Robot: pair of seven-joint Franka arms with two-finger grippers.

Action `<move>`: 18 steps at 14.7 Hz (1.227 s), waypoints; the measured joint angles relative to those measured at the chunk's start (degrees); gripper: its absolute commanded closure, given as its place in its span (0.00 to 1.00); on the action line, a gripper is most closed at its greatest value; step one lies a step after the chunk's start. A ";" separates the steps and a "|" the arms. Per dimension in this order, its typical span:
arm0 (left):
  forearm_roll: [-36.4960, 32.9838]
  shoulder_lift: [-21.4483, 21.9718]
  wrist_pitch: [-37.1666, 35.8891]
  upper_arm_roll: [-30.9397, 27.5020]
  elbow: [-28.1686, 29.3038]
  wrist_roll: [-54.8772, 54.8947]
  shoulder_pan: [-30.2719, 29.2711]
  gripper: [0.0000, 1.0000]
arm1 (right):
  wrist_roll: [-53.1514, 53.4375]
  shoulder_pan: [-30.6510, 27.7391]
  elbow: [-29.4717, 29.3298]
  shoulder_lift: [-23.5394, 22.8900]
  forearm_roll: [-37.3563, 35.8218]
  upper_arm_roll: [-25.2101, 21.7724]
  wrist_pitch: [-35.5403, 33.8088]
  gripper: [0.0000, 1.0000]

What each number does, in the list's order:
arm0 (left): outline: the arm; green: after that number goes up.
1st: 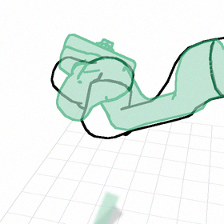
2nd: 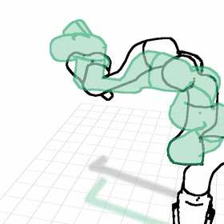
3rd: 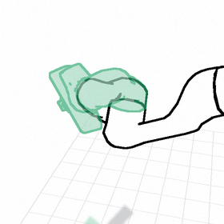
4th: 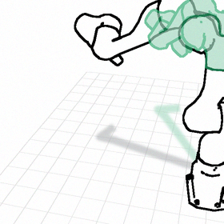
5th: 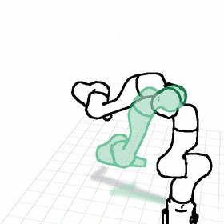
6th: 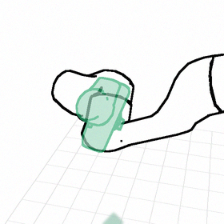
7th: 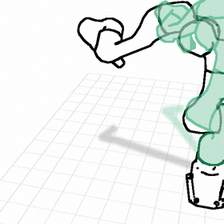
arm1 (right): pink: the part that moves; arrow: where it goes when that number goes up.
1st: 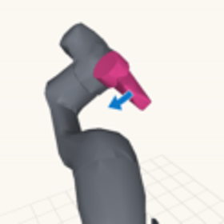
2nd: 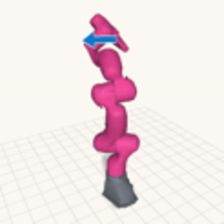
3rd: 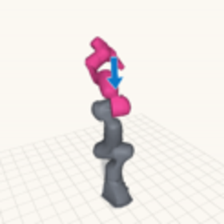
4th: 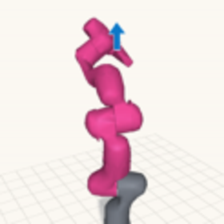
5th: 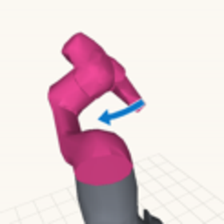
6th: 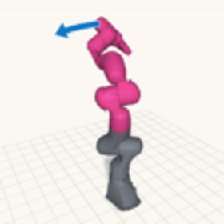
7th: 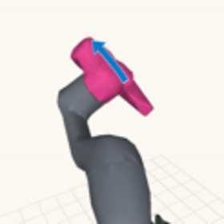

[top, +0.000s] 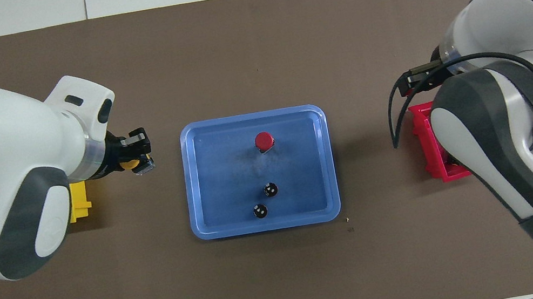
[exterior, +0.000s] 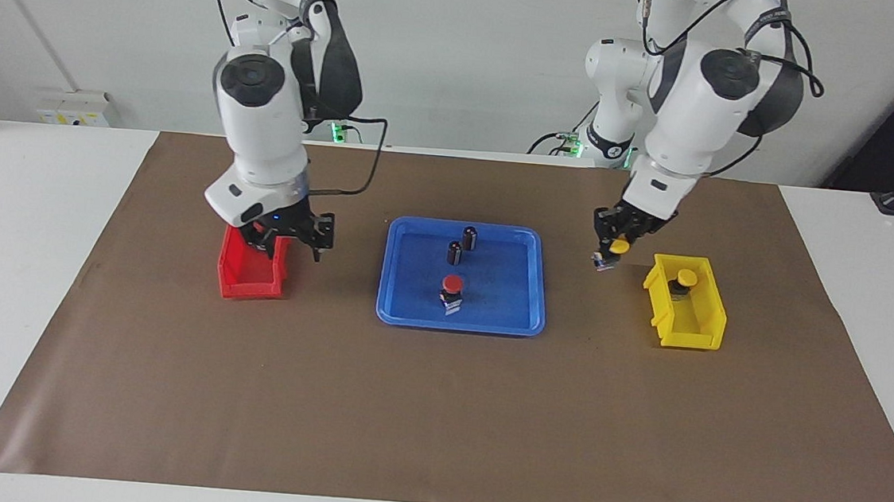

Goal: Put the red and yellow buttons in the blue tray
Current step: 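Carry the yellow button to the tray while the right gripper returns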

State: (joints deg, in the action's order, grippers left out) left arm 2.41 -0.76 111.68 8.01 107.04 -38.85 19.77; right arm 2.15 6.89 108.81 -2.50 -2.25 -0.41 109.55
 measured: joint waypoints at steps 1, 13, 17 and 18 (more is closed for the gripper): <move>0.00 -0.86 2.71 0.00 0.50 -3.39 2.24 0.98 | -2.17 -1.82 3.68 1.88 0.11 0.00 1.91 0.24; 0.00 -13.36 16.47 -0.12 1.20 -13.03 9.59 0.98 | -6.70 -5.15 22.11 7.74 0.24 0.04 13.39 0.28; -1.38 -15.92 17.97 -0.15 0.82 -16.69 11.79 0.95 | -7.45 -5.18 23.96 7.75 0.24 0.06 14.83 0.28; -1.53 -16.40 18.25 -0.17 0.64 -16.94 11.89 0.82 | -8.25 -5.26 24.34 7.75 0.24 0.06 14.91 0.28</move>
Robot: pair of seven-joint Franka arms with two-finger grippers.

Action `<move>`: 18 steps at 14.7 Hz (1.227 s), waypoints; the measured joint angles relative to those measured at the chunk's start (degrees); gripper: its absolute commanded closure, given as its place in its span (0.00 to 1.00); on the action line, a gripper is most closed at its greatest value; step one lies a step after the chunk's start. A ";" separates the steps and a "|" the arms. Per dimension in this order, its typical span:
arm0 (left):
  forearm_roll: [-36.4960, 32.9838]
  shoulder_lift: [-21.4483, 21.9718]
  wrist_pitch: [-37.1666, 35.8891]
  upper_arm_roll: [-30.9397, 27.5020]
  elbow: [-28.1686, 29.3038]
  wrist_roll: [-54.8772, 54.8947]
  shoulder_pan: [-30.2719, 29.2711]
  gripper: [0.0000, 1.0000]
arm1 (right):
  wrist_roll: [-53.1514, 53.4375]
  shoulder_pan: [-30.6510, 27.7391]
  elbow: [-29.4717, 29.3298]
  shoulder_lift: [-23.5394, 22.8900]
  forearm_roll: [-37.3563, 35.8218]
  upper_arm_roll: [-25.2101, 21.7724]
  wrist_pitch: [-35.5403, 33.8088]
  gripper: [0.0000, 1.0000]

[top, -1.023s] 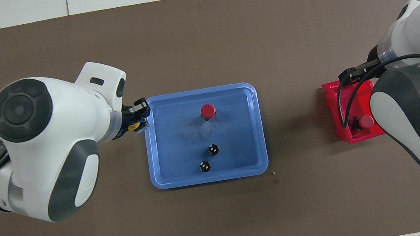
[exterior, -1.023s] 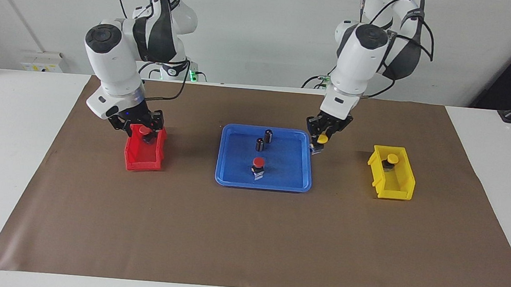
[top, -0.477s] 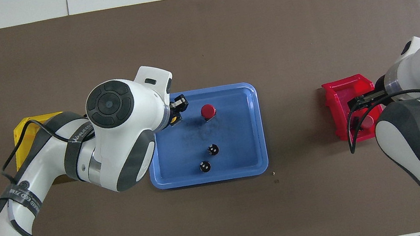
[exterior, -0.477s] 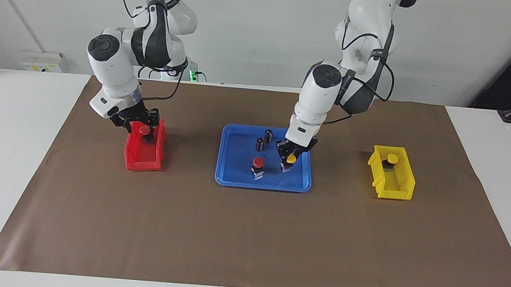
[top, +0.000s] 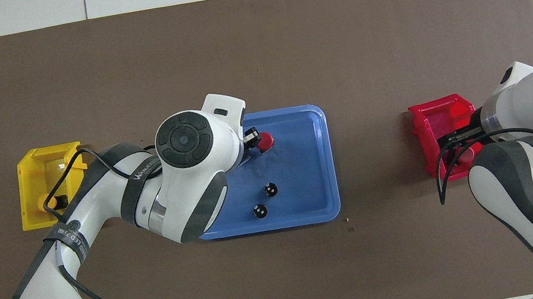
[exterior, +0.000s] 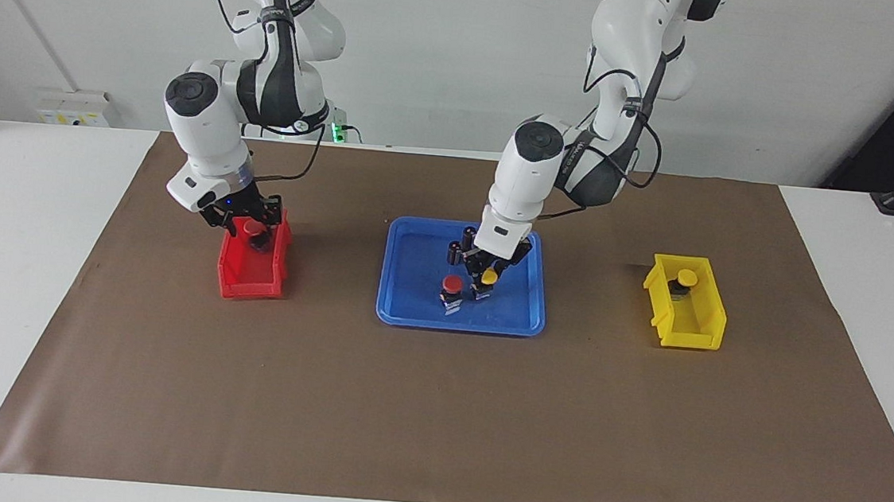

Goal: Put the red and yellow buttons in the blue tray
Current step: 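Carry the yellow button to the tray while the right gripper returns, then release the yellow button in the tray and withdraw the left gripper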

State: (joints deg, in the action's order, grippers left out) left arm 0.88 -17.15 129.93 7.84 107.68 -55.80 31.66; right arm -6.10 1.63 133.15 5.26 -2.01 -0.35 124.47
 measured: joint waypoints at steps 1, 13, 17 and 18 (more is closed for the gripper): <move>-0.06 -0.28 0.13 -0.04 -0.11 -0.03 0.03 0.64 | -0.49 -0.20 0.37 0.01 0.00 0.01 0.17 0.28; -1.63 -0.23 -4.79 -0.55 -4.75 -0.15 0.02 0.03 | -2.56 -2.49 2.03 0.16 0.01 0.24 0.31 0.30; -2.14 1.84 -15.44 -2.20 -11.17 3.67 -5.20 0.00 | -2.56 -2.48 2.05 0.21 0.01 0.32 0.31 0.33; -2.19 3.03 -18.57 -2.52 -11.68 8.28 -7.70 0.00 | -2.56 -2.34 2.15 0.21 0.09 0.35 0.30 0.33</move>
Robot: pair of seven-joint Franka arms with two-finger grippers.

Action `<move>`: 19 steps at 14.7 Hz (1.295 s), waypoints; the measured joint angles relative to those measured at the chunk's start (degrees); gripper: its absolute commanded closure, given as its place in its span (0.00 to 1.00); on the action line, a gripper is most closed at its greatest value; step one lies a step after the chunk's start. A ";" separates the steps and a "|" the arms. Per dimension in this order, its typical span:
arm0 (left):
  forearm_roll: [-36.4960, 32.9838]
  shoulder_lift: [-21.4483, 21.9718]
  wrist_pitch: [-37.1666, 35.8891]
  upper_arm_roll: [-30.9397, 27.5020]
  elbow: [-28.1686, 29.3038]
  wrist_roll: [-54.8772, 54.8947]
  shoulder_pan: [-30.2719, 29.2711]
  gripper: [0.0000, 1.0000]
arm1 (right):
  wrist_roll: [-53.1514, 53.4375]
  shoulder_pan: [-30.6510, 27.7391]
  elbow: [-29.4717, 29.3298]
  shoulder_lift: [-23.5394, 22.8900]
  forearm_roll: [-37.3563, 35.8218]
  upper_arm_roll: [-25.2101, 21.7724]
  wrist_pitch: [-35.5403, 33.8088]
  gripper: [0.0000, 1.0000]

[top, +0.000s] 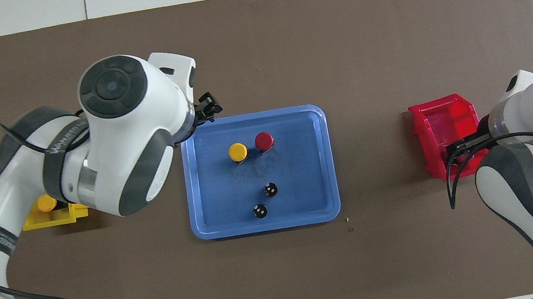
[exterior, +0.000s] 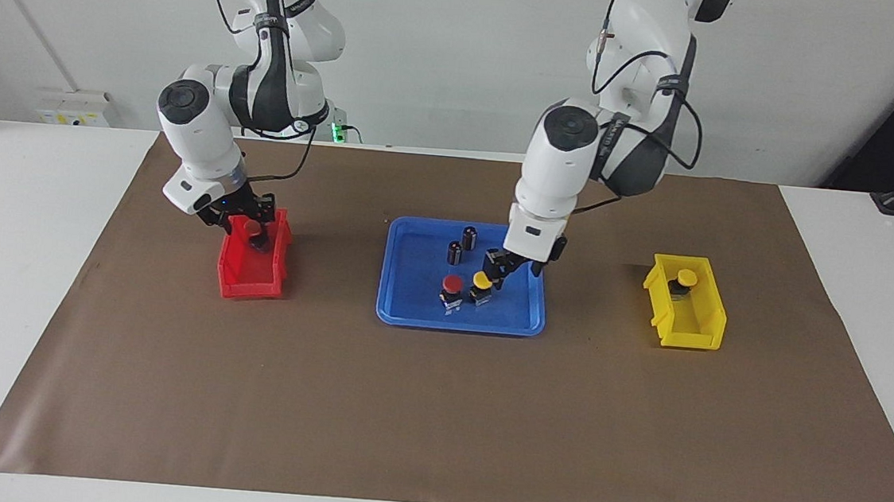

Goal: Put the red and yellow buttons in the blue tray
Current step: 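Release the yellow button in the tray and withdraw the left gripper, then grasp the second yellow button while the right gripper grasps the red button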

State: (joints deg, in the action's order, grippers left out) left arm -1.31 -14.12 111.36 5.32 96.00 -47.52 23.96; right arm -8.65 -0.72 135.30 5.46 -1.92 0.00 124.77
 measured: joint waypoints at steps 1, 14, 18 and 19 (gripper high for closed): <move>-0.02 1.22 -2.86 -0.51 -0.36 5.42 -2.38 0.00 | 0.00 0.36 0.20 0.00 0.11 0.01 0.00 0.33; -0.12 13.65 10.72 -2.10 24.19 51.59 -28.67 0.28 | 0.01 0.86 1.88 0.00 0.44 0.10 0.00 0.44; -0.12 14.10 10.93 -1.61 25.87 51.59 -27.80 0.28 | 0.00 0.81 1.95 0.01 0.45 0.08 0.00 0.78; -0.12 14.12 10.94 -1.58 26.22 51.59 -27.49 0.28 | 0.00 0.80 1.98 0.01 0.44 0.08 0.00 0.79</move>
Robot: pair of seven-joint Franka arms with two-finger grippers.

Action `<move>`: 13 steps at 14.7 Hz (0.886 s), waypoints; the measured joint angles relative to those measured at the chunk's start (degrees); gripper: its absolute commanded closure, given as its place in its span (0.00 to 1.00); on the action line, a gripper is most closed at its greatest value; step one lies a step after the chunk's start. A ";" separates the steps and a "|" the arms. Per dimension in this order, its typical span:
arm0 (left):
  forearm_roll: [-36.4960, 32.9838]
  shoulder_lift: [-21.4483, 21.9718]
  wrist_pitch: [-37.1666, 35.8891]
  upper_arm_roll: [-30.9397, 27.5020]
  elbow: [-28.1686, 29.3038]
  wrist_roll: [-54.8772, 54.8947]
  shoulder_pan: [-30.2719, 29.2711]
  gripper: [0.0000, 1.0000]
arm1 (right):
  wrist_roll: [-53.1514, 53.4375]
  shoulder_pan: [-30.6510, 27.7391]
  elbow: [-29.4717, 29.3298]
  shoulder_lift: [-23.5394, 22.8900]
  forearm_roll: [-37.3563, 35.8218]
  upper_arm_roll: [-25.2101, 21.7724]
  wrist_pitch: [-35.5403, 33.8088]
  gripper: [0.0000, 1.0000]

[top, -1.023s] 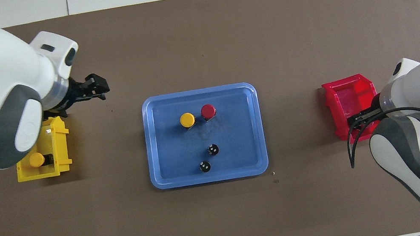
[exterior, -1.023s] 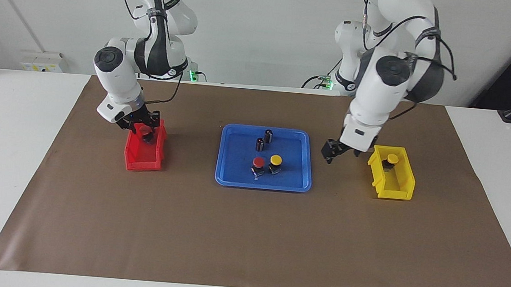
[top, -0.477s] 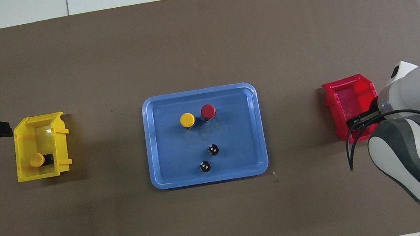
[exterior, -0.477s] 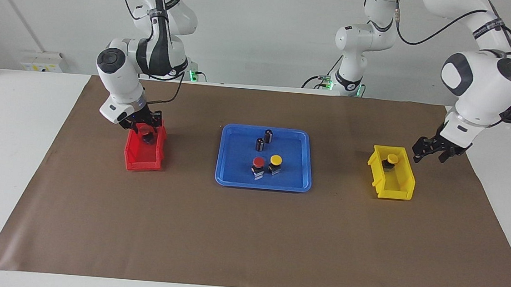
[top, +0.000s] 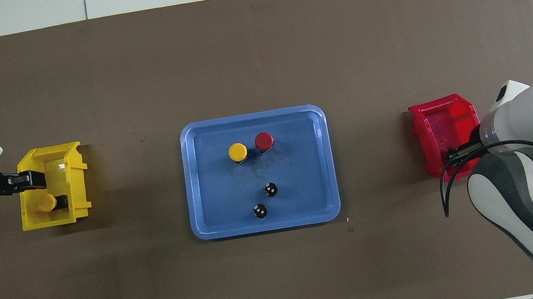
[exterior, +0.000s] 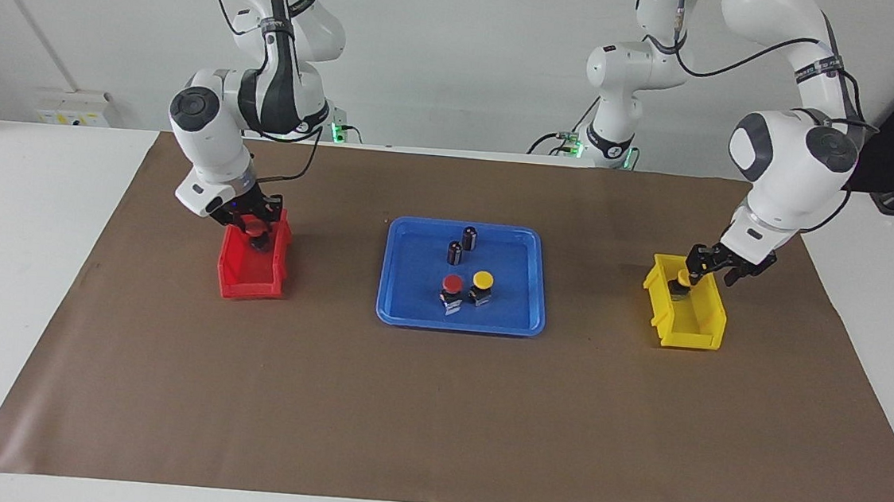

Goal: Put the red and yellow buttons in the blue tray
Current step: 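Grasp the second yellow button while the right gripper grasps the red button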

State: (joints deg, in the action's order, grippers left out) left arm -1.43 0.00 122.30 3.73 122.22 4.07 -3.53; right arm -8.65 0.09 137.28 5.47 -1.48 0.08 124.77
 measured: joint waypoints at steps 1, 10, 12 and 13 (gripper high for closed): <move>0.00 0.04 0.00 0.00 0.49 0.00 0.22 0.28 | 0.00 0.00 0.00 0.01 0.00 0.00 0.00 0.79; 0.00 0.22 3.06 -0.22 4.21 0.00 0.19 0.28 | 3.98 3.00 -21.57 -1.95 4.60 0.48 -16.63 0.79; 0.00 0.22 4.61 -0.22 5.49 0.00 0.19 0.28 | 11.84 7.47 -27.86 -4.78 5.97 0.78 -18.18 0.79; 0.00 0.22 5.05 -0.22 5.94 0.00 0.18 0.28 | 15.75 10.05 -29.45 -6.02 6.10 0.97 -17.62 0.79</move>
State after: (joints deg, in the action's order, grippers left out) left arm -1.43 0.22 127.35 3.51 128.16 4.07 -3.35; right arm 7.10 10.14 107.84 -0.55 4.62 1.04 107.15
